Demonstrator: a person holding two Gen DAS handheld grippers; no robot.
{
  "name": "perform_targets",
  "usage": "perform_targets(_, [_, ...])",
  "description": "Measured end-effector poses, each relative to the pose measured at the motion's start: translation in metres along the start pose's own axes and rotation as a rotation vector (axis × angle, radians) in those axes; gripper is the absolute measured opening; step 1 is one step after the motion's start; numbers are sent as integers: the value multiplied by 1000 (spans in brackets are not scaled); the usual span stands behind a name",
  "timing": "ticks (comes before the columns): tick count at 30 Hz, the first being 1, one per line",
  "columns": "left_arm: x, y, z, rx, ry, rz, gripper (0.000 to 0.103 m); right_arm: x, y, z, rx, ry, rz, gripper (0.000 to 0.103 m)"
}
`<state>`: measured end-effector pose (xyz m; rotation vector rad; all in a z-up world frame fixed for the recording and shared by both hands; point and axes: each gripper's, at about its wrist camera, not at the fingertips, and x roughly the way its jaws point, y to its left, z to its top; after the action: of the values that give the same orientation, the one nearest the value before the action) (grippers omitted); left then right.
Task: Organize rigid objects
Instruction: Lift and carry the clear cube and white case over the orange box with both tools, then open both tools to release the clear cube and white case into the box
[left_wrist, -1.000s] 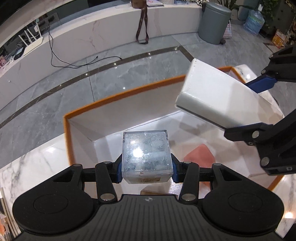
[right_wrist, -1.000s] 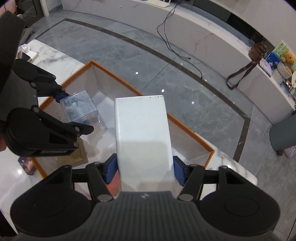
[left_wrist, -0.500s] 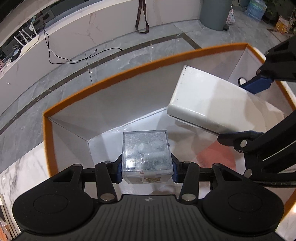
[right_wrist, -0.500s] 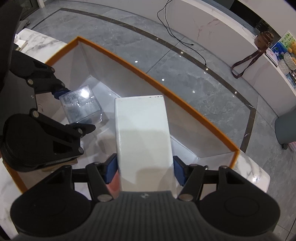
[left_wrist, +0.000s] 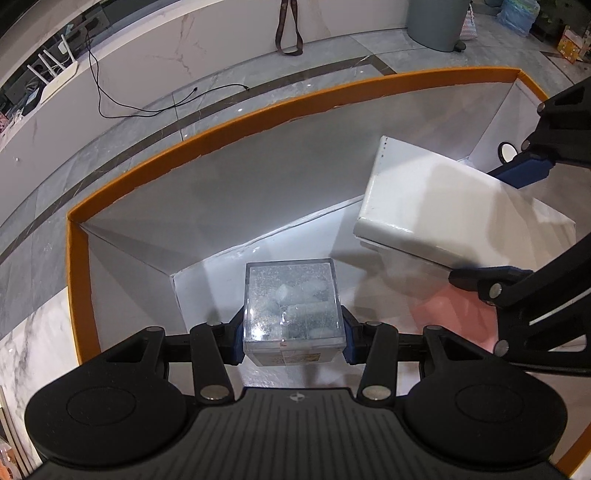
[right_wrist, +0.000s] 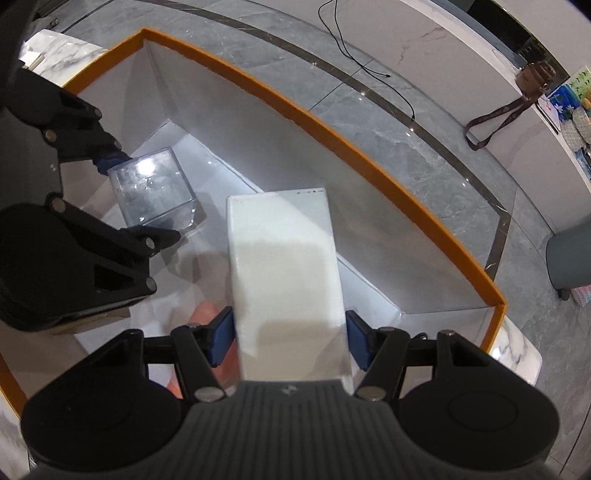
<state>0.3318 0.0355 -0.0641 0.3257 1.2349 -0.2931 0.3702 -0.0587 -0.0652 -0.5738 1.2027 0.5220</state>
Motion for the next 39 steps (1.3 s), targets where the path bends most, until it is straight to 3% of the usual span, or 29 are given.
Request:
perform_targets(6, [3,-1,0,8,7,1,53,-1,-3,-2,-7,6,9,62])
perform_targets(15, [6,-2,-2,17,8,4,53,-6,18,1,-176,36,-102,62])
perform_targets(25, [9,-2,-2,17,15,8,53,21,13,-2,-83,90,-114,62])
perform_targets(31, [17,-5,2,26,35,14,53,25,-17,-7,54,90,22,61])
perform_targets(39, [25,-3,5,19,46,23,56,30,-28,-13,112,81,51,62])
